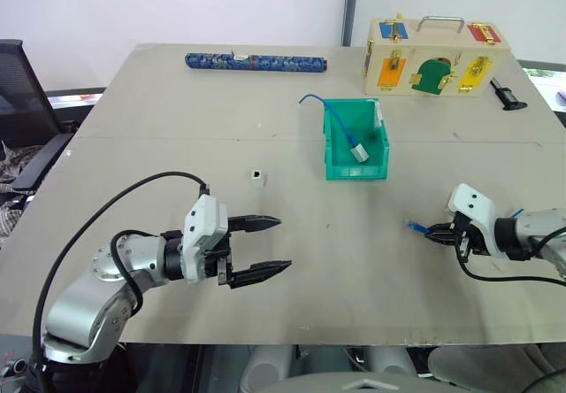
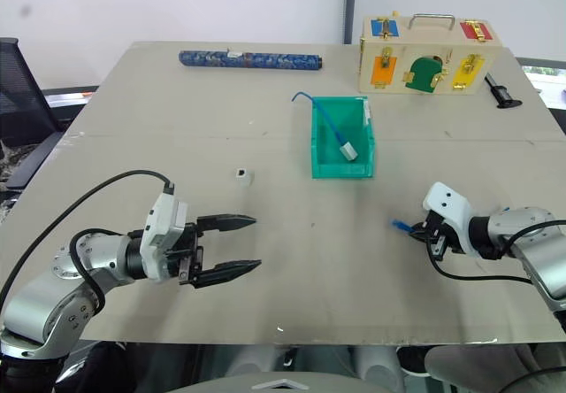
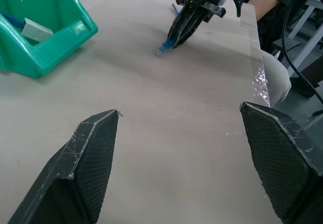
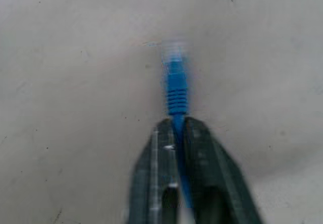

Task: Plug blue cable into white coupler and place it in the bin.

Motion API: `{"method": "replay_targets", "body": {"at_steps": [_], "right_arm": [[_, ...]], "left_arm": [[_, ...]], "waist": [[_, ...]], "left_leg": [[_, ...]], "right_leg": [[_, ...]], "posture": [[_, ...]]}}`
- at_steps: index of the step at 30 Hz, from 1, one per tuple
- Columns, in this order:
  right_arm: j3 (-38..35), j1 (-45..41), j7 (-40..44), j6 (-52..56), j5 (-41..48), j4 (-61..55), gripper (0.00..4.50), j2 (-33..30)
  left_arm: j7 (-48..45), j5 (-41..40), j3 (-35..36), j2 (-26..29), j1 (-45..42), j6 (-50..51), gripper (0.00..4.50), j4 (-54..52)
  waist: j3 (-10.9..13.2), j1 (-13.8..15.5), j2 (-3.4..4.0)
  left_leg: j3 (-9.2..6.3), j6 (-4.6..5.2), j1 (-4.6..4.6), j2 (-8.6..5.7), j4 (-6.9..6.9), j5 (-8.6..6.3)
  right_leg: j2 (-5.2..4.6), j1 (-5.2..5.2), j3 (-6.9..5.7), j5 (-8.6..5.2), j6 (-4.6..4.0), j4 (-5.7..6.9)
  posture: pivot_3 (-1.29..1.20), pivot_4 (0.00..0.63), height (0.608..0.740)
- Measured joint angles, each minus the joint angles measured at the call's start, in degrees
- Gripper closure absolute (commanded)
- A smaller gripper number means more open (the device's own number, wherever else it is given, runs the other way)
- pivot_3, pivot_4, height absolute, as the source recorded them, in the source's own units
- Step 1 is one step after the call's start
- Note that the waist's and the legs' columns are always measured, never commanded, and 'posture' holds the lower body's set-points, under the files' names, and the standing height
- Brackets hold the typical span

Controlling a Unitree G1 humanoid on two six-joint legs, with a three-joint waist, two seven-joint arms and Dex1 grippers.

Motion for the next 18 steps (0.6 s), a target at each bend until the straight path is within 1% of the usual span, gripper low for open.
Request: {"method": "replay_targets", "body": {"at_steps": [2,4,7,10,12,15,16,17,18], "right_arm": [[0.59,-0.37,0.6,-0.36,-0.35,-0.18,4.41,0.38],[2.7,-2.92,1.38,-0.3,-1.11,-1.01,4.41,1.2],[9.37,-12.02,2.72,0.35,-2.8,-3.09,4.41,6.09],[14.77,-18.88,3.96,0.88,-4.93,-3.32,4.41,9.8],[19.52,-23.62,4.85,-0.64,-8.61,0.31,4.41,12.98],[25.34,-27.55,6.29,-6.24,-13.73,7.66,3.62,17.09],[26.14,-28.1,6.7,-9.27,-15.29,11.38,3.17,18.54],[26.16,-28.49,6.92,-10.51,-15.56,12.11,2.73,18.53],[26.08,-28.79,7.44,-12.88,-16.22,13.52,2.16,18.5]], "left_arm": [[0.01,0.25,0.06,0.0,0.17,-0.33,0.55,0.3],[-0.03,0.47,0.38,-0.04,1.01,-1.04,0.55,0.93],[-0.78,1.64,1.1,-0.03,2.39,-2.69,0.55,2.68],[-1.75,2.73,1.19,0.07,2.88,-4.0,0.55,4.07],[-2.36,3.43,1.2,0.36,3.29,-4.57,0.55,5.12],[-2.53,4.87,1.27,0.39,3.34,-6.03,0.55,5.97],[-2.47,5.67,1.17,0.3,3.28,-6.91,0.55,6.09],[-2.4,6.11,1.13,0.28,3.27,-7.29,0.55,6.19],[-1.98,6.72,1.02,0.0,2.83,-7.73,0.55,6.41]], "waist": [[0.0,-0.02,0.01],[0.01,-0.36,0.01],[0.03,-1.45,0.04],[0.02,-1.33,0.02],[0.02,-1.35,0.01],[0.01,-1.21,-0.02],[0.02,-1.19,-0.01],[0.02,-1.19,-0.01],[0.01,-1.21,-0.02]], "left_leg": [[0.01,0.0,0.01,0.0,0.0,0.0],[0.03,0.0,0.03,0.03,0.0,0.0],[-0.02,0.0,0.07,0.07,-0.01,0.0],[-0.08,-0.01,0.03,0.05,0.0,0.0],[-0.11,-0.01,-0.02,0.0,0.0,0.01],[-0.13,-0.03,-0.03,-0.06,0.0,0.01],[-0.15,-0.04,-0.06,-0.07,-0.01,0.02],[-0.21,-0.07,-0.03,-0.09,-0.02,0.03],[-0.29,-0.07,-0.01,-0.09,-0.02,0.03]], "right_leg": [[0.0,0.0,0.01,0.0,0.0,0.01],[0.02,0.0,0.04,0.01,0.01,0.01],[0.06,-0.01,0.07,0.02,0.01,0.04],[0.06,-0.01,-0.06,0.04,-0.01,0.05],[0.03,-0.03,-0.06,0.04,-0.01,0.03],[-0.02,-0.05,-0.08,0.04,-0.02,0.01],[-0.03,-0.06,-0.07,0.05,-0.02,-0.01],[-0.06,-0.07,-0.01,0.05,-0.02,-0.01],[-0.06,-0.06,0.01,0.05,-0.02,-0.02]], "posture": [[0.0,0.15,0.74],[0.0,0.15,0.74],[0.0,0.15,0.74],[0.0,0.15,0.74],[0.0,0.15,0.74],[0.0,0.15,0.74],[0.0,0.15,0.74],[0.0,0.15,0.74],[0.0,0.15,0.74]]}}
